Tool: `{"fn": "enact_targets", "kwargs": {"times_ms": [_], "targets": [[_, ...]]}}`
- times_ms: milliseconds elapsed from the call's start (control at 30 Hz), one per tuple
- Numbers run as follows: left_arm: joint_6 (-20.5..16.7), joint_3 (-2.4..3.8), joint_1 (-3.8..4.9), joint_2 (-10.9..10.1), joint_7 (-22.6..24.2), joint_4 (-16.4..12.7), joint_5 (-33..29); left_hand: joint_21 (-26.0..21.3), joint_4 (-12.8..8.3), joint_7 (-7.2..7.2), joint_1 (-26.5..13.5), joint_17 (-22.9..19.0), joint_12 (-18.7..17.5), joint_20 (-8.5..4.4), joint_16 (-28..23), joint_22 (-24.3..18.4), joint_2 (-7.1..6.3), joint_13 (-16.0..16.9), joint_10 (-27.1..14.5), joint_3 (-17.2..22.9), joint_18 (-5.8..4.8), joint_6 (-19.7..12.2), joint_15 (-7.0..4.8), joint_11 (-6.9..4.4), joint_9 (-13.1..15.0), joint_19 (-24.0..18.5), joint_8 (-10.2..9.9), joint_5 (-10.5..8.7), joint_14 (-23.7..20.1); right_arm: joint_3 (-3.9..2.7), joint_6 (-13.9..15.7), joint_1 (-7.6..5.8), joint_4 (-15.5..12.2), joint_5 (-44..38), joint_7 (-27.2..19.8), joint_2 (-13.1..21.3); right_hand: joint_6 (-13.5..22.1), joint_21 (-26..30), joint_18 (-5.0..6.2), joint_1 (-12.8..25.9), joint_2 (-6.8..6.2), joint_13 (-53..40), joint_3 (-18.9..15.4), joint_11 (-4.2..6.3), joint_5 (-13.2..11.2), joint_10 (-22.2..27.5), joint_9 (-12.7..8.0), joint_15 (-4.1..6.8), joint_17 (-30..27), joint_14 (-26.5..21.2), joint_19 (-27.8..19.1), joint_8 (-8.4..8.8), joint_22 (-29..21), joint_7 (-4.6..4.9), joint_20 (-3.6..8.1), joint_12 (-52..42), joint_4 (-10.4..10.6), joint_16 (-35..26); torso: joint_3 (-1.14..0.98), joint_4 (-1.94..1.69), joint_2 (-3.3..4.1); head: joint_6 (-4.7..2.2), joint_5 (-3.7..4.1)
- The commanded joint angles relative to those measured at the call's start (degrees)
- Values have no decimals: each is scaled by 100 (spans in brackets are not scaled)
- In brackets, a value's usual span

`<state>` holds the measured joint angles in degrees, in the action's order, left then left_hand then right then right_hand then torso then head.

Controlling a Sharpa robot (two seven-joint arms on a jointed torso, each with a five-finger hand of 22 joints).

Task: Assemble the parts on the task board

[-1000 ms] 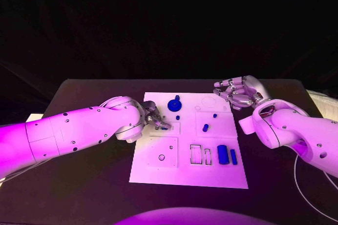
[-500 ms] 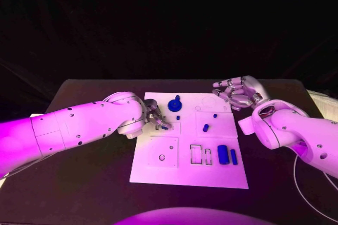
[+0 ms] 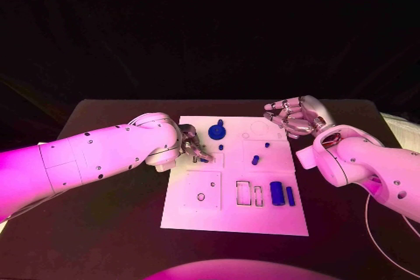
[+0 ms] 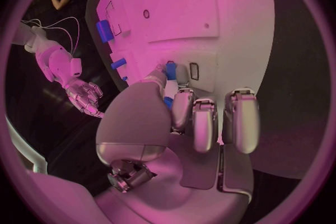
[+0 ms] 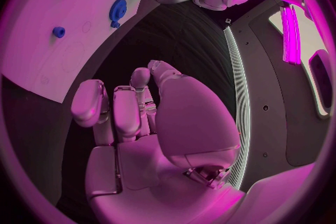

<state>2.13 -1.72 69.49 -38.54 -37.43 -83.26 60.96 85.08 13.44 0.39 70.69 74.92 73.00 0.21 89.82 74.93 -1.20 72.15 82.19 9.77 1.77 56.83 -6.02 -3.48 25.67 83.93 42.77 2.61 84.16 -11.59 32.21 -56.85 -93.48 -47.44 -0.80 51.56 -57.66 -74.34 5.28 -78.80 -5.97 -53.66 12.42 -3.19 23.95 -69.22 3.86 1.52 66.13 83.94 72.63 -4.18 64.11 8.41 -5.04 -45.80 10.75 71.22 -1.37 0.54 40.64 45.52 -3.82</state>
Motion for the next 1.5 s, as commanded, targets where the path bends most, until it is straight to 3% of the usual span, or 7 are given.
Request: {"fn": "enact_targets", "kwargs": {"times_ms": [33,167,333,600,1500], "targets": [[183,-39,-43,19,-114,19,13,-5,25,-26,-77,1508,31,-28,18,1151,64,3,-4,-23,-46,40,-27,-5,-4,391,16,5,584,2,-87,4,-8,-34,-12,-2,31,37,58,6,-37,5,26,6,18,48,4,-40,-5,87,-38,3,-5,2,-15,21,-14,-22,1,-5,6,-4,2],[135,-39,-43,18,-111,16,9,-15,-38,-41,44,1508,23,-32,18,1145,200,-4,-8,4,-44,29,-34,-19,3,388,7,6,584,4,-87,4,-5,-35,-11,-4,31,37,58,6,-37,5,26,6,18,48,4,-40,-5,87,-38,3,-5,2,-15,21,-14,-22,5,-1,5,-1,3],[127,-39,-43,24,-112,11,6,-15,-174,-42,220,1508,-1,-36,18,1147,261,-26,-20,-25,-44,9,-39,-18,16,388,1,6,584,7,-90,4,-1,-35,-9,-6,31,37,58,6,-37,5,26,6,18,48,4,-40,-5,87,-38,3,-5,2,-15,21,-14,-22,5,-1,4,-1,0],[151,-38,-43,28,-114,18,5,-6,-279,-41,327,1508,-3,-34,18,1156,270,-25,-19,-106,-47,0,-34,-19,28,393,-7,6,584,12,-95,4,3,-36,-6,-9,31,37,58,6,-37,5,26,6,18,48,4,-40,-5,87,-38,3,-5,2,-15,21,-14,-22,3,-4,3,2,2],[273,-37,0,54,-97,105,-162,24,-322,-96,240,1508,210,-40,18,1183,293,189,135,-433,-55,192,-53,-58,94,408,28,5,584,22,-105,4,-2,-38,7,-11,32,45,60,7,-38,13,32,6,21,54,4,-42,-8,85,-45,2,-15,2,-16,25,-16,-28,0,-1,4,12,1]]}}
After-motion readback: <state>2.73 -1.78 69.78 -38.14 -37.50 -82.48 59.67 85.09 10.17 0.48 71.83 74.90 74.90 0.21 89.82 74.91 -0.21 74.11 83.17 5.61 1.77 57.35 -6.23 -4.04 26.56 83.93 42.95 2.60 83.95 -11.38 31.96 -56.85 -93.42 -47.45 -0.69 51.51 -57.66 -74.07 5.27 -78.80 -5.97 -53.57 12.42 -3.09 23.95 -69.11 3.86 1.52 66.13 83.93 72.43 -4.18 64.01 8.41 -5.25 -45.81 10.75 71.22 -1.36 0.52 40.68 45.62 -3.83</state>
